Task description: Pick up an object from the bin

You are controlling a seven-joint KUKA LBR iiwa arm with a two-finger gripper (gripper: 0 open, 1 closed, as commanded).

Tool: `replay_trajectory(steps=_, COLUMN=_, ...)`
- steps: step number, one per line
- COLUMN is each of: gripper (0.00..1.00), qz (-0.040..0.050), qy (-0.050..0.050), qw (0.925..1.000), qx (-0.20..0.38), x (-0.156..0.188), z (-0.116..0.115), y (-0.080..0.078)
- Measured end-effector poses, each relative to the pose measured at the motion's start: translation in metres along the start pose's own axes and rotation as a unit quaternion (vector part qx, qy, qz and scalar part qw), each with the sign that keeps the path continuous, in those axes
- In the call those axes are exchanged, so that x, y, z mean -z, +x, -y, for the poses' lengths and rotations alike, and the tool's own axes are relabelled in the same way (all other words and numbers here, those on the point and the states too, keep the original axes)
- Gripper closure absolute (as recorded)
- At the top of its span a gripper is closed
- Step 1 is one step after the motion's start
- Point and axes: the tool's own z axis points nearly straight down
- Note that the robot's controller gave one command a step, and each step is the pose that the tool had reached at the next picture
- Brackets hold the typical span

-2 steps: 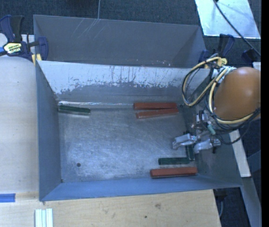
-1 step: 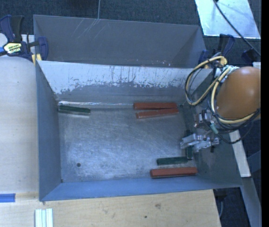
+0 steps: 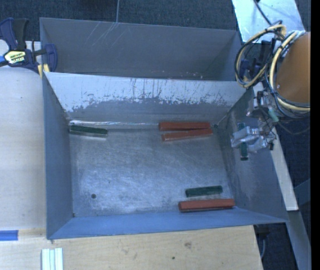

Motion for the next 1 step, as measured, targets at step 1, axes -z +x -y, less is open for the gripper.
replay_trajectory(steps=1, gripper=1.00, qz=0.0002, qy=-0.001, qw=1.0000, qx=-0.005, x=0.0506, z=0.0270, y=-0.0034)
